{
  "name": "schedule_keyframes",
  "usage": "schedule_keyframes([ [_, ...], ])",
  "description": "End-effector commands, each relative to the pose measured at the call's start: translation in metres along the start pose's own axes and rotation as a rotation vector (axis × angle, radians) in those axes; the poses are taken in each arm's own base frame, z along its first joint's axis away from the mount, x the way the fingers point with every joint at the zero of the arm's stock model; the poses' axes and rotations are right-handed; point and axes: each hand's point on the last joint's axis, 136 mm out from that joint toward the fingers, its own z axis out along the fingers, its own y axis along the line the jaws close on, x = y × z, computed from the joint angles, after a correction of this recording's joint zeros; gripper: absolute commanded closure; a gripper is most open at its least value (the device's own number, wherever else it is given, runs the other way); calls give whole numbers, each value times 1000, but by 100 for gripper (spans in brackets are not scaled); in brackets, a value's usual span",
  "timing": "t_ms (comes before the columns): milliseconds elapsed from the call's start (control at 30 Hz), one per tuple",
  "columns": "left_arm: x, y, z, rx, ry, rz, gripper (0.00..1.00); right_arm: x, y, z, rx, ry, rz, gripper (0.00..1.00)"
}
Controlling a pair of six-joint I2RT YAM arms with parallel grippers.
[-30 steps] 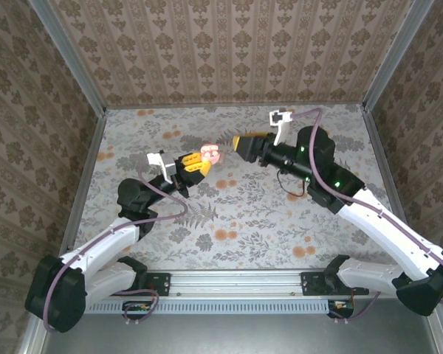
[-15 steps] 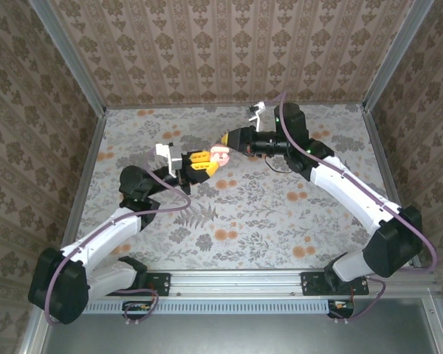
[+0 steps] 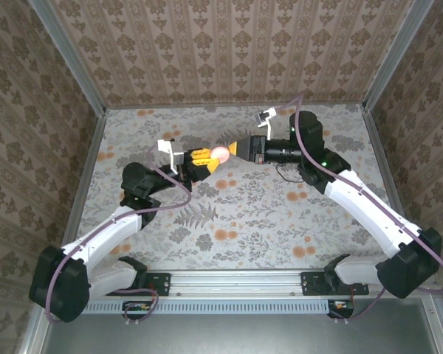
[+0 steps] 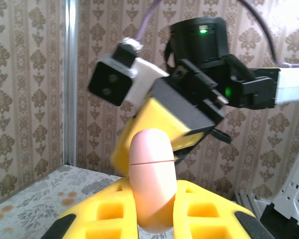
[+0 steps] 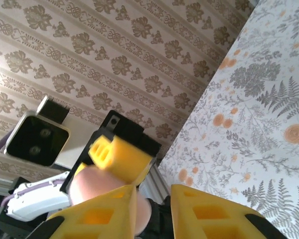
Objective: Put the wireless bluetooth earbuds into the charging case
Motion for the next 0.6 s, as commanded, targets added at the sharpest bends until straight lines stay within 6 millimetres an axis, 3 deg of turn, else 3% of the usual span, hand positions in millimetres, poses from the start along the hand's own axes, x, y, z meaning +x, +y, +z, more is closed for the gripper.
schedule_keyframes([
  [0, -6, 28, 0, -115, -24, -63, 100, 8, -4, -16, 81, -11, -72, 68],
  [100, 6, 43, -6, -183, 7, -117, 100, -1, -41, -39, 305, -104, -61, 63],
  [167, 26, 58, -11, -260, 86, -180, 99, -2, -70, -59, 469, -155, -45, 59],
  [267, 77, 91, -32, -471, 297, -294, 98, 5, -109, -86, 674, -192, -47, 50],
  [367, 126, 117, -62, -609, 446, -418, 99, 16, -139, -99, 807, -174, -113, 39],
  [467, 170, 127, -79, -644, 518, -568, 100, 28, -170, -107, 936, -123, -144, 34],
  [567, 210, 127, -84, -641, 602, -675, 100, 36, -197, -116, 1052, -85, -133, 29],
])
